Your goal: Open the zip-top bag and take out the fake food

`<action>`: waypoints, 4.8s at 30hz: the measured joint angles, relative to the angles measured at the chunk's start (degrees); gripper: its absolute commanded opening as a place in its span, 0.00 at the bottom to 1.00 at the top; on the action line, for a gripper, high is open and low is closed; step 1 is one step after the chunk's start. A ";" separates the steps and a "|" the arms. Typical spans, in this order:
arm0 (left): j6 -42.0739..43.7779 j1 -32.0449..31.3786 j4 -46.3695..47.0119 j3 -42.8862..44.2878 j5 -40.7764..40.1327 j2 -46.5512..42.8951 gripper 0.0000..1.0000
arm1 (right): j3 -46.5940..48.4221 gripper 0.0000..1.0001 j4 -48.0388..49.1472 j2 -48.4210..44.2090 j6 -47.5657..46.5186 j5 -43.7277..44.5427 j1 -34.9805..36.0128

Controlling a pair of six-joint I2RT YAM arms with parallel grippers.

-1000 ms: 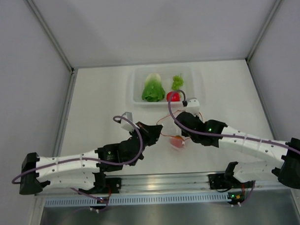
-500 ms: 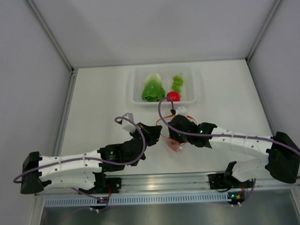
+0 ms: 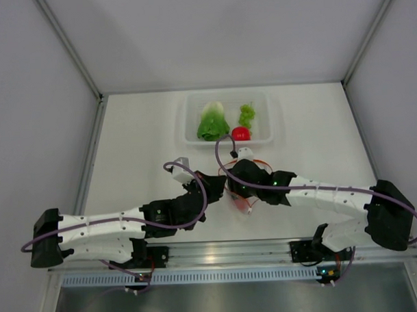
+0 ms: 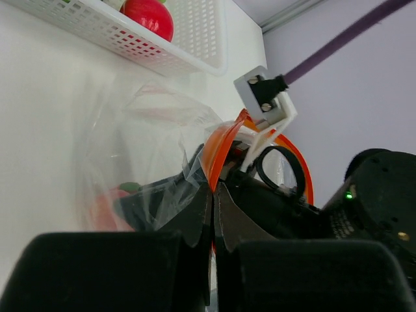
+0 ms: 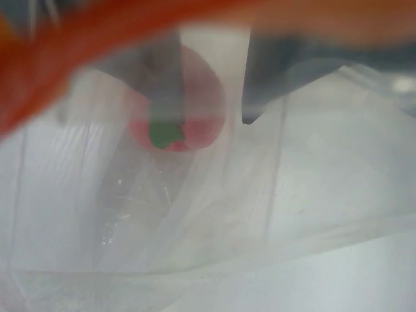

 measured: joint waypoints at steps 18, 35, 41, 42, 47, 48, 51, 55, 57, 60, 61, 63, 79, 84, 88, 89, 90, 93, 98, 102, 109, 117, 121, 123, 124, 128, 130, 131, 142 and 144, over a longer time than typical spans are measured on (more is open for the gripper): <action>1.95 0.00 -0.11 0.00 -1.01 -0.46 0.00 | 1.60 0.63 -6.14 5.01 1.60 6.21 0.09; 5.75 0.00 -2.14 2.34 -2.60 3.10 0.00 | -7.06 0.77 0.22 1.70 2.27 -1.25 2.01; 6.25 0.00 -2.27 2.36 -2.91 3.10 0.00 | -7.06 0.76 2.62 3.26 3.02 -0.87 2.10; 6.36 0.00 -2.27 2.34 -2.93 3.10 0.00 | -7.06 0.76 2.86 3.32 3.08 -0.83 2.14; 6.64 0.00 -2.32 2.34 -3.06 2.80 0.00 | -7.06 0.51 2.95 3.28 3.58 -0.24 2.60; 6.71 0.00 -2.36 2.34 -3.08 2.67 0.00 | -7.06 0.48 2.89 3.21 3.69 0.20 2.84; 6.80 0.00 -2.71 2.34 -3.10 2.29 0.00 | -7.32 0.41 1.62 2.12 4.09 1.55 3.76; 7.30 0.00 -2.78 2.34 -3.06 2.21 0.00 | -7.63 0.38 -1.51 -2.19 4.20 3.91 4.44; 7.67 0.00 -2.78 2.34 -3.04 2.21 0.00 | -7.63 0.37 -2.45 -4.87 4.31 5.01 4.50; 8.55 0.00 -2.78 2.34 -2.84 2.23 0.00 | -7.61 0.37 -3.21 -8.92 4.48 6.23 4.52; 8.83 0.00 -2.78 2.34 -2.73 2.29 0.00 | -7.56 0.37 -3.34 -10.25 4.48 6.64 4.55; 9.25 0.00 -2.73 2.34 -2.38 2.64 0.00 | -7.30 0.37 -3.85 -12.57 4.31 7.56 4.59; 19.61 0.70 -3.58 8.00 2.43 7.82 0.00 | 4.76 0.33 -9.01 -15.72 -4.13 11.13 4.59; 20.87 0.68 -3.82 8.09 2.84 7.87 0.00 | 4.68 0.34 -9.14 -18.01 -5.66 8.22 4.59; 20.81 0.50 -4.48 7.98 3.26 7.82 0.00 | 4.50 0.34 -7.65 -22.25 -5.53 5.53 4.59; 20.79 0.42 -4.46 7.87 3.52 7.82 0.00 | 4.17 0.34 -6.25 -23.85 -5.35 4.31 4.59; 20.79 0.33 -4.46 7.76 3.85 7.82 0.00 | 3.80 0.33 -4.98 -25.27 -5.31 3.43 4.61; 20.76 0.07 -4.42 7.45 4.76 7.80 0.00 | 2.27 0.33 -2.45 -28.76 -4.79 1.90 4.63; 20.74 -0.02 -4.44 7.34 5.25 7.82 0.00 | 0.31 0.32 -1.20 -30.49 -3.69 1.90 4.63; 20.55 -0.04 -4.33 7.34 5.88 8.09 0.00 | -0.37 0.32 -0.55 -32.72 -2.23 2.56 4.63; 19.17 -0.15 -3.50 7.37 6.14 8.63 0.00 | -0.15 0.32 -0.48 -35.01 0.42 0.98 4.72; 17.25 0.68 -3.43 7.37 6.03 8.57 0.00 | 2.03 0.31 -1.62 -34.99 3.56 -1.79 4.83; 15.89 1.70 -3.61 7.37 6.34 7.67 0.00 | 3.45 0.31 -1.92 -33.99 4.09 -2.78 4.85; 15.26 2.64 -3.74 7.28 6.67 6.47 0.00 | 4.81 0.31 -2.10 -32.72 4.04 -2.78 4.85; 14.84 3.30 -3.74 7.13 6.95 5.60 0.00 | 5.44 0.31 -2.08 -32.15 4.02 -2.78 4.85; 13.20 6.25 -3.04 5.42 9.81 1.75 0.00 | 7.78 0.29 -1.60 -29.31 4.07 -2.99 4.87; 12.76 7.15 -3.19 4.61 10.88 0.33 0.00 | 7.67 0.29 -0.61 -28.37 4.13 -2.95 4.87; 12.74 7.37 -3.34 4.39 11.32 -0.02 0.00 | 7.43 0.29 0.46 -28.06 4.24 -2.89 4.87; 15.39 9.01 -7.80 3.45 13.40 -1.20 0.00 | 7.93 0.29 11.41 -20.52 6.99 -10.40 4.74; 16.31 9.03 -7.58 2.62 13.44 -2.54 0.00 | 6.97 0.29 13.94 -20.70 7.61 -12.57 4.83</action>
